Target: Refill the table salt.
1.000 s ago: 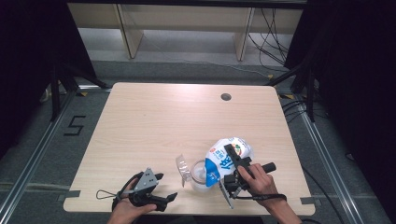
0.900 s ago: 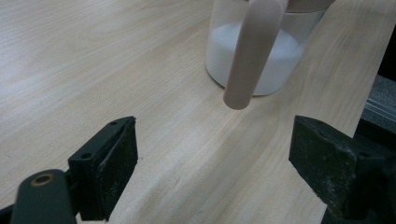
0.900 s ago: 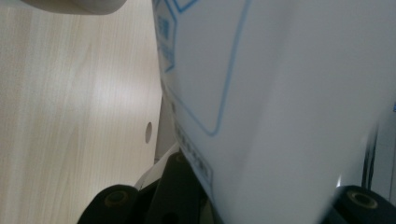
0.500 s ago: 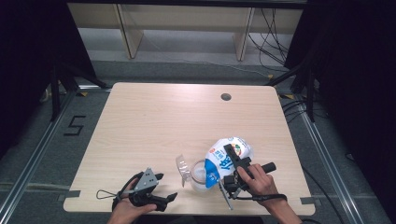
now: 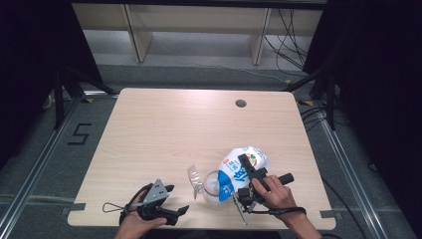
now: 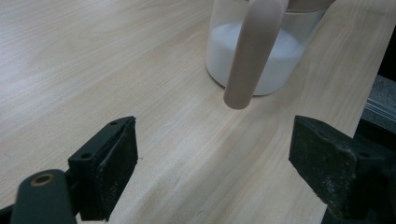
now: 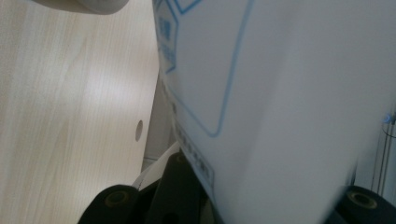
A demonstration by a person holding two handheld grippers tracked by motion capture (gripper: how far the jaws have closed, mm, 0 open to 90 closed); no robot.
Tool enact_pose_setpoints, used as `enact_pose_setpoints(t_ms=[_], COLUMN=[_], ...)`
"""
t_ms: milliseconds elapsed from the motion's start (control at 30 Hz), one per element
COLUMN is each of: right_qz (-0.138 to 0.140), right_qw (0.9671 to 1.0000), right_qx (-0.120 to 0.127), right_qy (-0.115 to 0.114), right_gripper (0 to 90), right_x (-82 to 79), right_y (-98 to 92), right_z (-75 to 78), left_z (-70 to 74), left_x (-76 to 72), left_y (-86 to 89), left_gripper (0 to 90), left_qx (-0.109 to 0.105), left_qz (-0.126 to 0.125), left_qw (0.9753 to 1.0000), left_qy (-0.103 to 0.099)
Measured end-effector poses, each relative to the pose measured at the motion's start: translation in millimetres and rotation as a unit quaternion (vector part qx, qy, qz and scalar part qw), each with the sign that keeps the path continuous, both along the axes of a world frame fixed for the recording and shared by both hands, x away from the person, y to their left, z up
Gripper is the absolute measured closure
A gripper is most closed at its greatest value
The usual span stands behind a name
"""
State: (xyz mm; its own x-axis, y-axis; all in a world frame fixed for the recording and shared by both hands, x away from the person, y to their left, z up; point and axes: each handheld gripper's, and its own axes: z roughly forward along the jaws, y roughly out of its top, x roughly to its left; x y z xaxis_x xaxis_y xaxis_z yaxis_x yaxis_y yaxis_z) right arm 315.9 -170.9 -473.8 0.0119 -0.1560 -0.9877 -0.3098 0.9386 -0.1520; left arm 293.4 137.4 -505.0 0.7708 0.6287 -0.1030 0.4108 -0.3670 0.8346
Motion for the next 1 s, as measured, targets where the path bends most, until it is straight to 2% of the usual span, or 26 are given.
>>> enact_pose_setpoints(t_ms=[267,333,367,400,467,500,567,600,633,733,867,900,967,1000], right_qz=[0.007,0.008,0.003,0.003,0.006,-0.016,-0.022,0.000,0.008,0.009,-0.003,-0.019,-0.019,-0.026], right_qw=[0.9998,0.9999,0.9998,0.9999,0.9998,0.9998,0.9995,0.9999,0.9995,0.9996,0.9999,0.9997,0.9998,0.9995], right_qx=[-0.016,-0.012,-0.019,-0.010,-0.015,0.010,0.019,-0.012,-0.027,-0.026,-0.012,0.011,0.011,0.015], right_qy=[-0.004,-0.004,-0.004,-0.005,-0.008,0.003,0.009,-0.007,-0.011,-0.011,-0.007,0.006,0.004,0.012], right_gripper=[84.2,84.2,84.2,84.3,84.3,84.3,84.4,84.4,84.4,84.4,84.5,84.5,84.6,84.6], right_x=[0.3,0.0,-1.0,-0.7,-0.4,-3.2,-3.8,-1.0,0.2,0.1,-1.5,-3.0,-3.0,-4.1], right_y=[0.7,0.9,1.3,0.7,0.8,-1.0,-1.5,0.2,1.1,1.0,0.2,-1.1,-1.1,-1.1], right_z=[-0.8,-1.3,-0.2,-2.2,-1.7,-6.5,-8.7,-3.2,-1.1,-1.2,-3.3,-7.7,-8.1,-8.9], left_z=[-0.2,-0.2,-0.1,-0.1,-0.5,-0.4,-0.5,-0.4,-0.3,-0.4,-0.5,-0.2,-0.2,-0.4], left_x=[0.2,0.2,0.2,0.3,0.2,0.2,0.2,0.1,0.1,0.2,0.3,-0.1,-0.1,0.0], left_y=[0.1,0.1,0.1,0.2,-0.1,-0.1,-0.1,-0.1,-0.1,-0.1,-0.2,-0.1,-0.1,-0.1], left_gripper=[15.2,15.2,15.2,15.2,15.2,15.2,15.2,15.2,15.2,15.2,15.2,15.2,15.2,15.2], left_qx=[-0.002,-0.002,-0.001,0.000,-0.002,-0.002,-0.002,-0.001,-0.001,-0.001,-0.002,0.001,0.001,-0.001], left_qz=[-0.002,-0.002,-0.003,-0.004,-0.001,-0.002,-0.002,-0.001,-0.002,-0.002,-0.002,0.000,0.000,-0.001], left_qw=[1.0000,1.0000,1.0000,1.0000,1.0000,1.0000,1.0000,1.0000,1.0000,1.0000,1.0000,1.0000,1.0000,1.0000], left_qy=[0.001,0.000,0.000,0.000,-0.002,-0.001,-0.002,-0.002,-0.002,-0.001,-0.001,-0.002,-0.002,-0.001])
